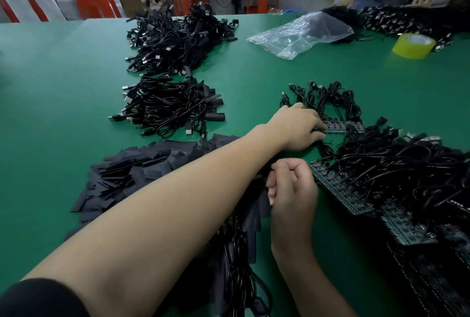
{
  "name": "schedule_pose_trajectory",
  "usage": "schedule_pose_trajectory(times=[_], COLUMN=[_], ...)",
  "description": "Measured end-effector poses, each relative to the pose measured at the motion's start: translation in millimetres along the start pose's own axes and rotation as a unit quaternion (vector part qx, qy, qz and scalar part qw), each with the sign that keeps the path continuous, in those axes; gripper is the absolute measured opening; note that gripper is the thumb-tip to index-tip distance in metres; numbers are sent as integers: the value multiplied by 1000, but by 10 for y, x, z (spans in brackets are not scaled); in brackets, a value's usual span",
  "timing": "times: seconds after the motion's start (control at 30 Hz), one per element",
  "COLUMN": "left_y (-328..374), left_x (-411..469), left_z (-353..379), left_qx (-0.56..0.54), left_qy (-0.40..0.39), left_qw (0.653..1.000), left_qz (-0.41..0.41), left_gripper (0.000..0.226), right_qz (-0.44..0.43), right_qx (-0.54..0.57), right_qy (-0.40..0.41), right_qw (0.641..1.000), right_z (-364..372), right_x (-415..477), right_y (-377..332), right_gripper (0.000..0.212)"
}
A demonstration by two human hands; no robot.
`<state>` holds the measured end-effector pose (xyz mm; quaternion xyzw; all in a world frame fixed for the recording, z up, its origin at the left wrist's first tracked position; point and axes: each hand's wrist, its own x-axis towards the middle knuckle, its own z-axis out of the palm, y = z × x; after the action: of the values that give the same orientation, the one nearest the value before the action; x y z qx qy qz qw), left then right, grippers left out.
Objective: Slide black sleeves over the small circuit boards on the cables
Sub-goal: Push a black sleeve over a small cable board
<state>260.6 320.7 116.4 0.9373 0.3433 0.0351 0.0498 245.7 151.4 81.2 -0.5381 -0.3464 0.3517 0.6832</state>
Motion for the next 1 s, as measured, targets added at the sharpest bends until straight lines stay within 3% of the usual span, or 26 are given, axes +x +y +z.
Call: schedule_pose_trajectory(times=[0.13,0.27,0.33,0.47,0.57,0.67,0.83,1.0], left_y=[-229,-461,-511,-462,-340,-176,77,144], left_x=[-358,-832,-1062,-1584,-2002,-2357,-2723,-2821], left_z=[-68,-146,-206,-293,-263,-200,-125,-27], left_qx=[-131,-169,-188,-222,-235,-258,-329,-440], left_qy=[54,72,83,143,180,224,237,229], left_qw=[990,982,976,957,945,924,884,834], left_qz=[10,-48,-76,-116,-139,-172,-233,-242], left_gripper=[35,31,30,24,21,17,4,11], right_qz=[-68,-197,-239,-257,-244,-211,-55,39], right_qx=[-112,-320,-376,-416,-400,-316,-171,-37], right_qy=[-135,-283,-312,-323,-326,-338,-351,-367], right_qw=[982,882,839,810,821,861,919,929], right_z=[40,35,7,-38,-49,-48,-88,-57], right_x=[-70,-152,-157,-133,-121,-106,-51,-63], right_y=[9,22,-9,-78,-120,-170,-165,-142], right_gripper=[20,6,15,14,10,15,12,21])
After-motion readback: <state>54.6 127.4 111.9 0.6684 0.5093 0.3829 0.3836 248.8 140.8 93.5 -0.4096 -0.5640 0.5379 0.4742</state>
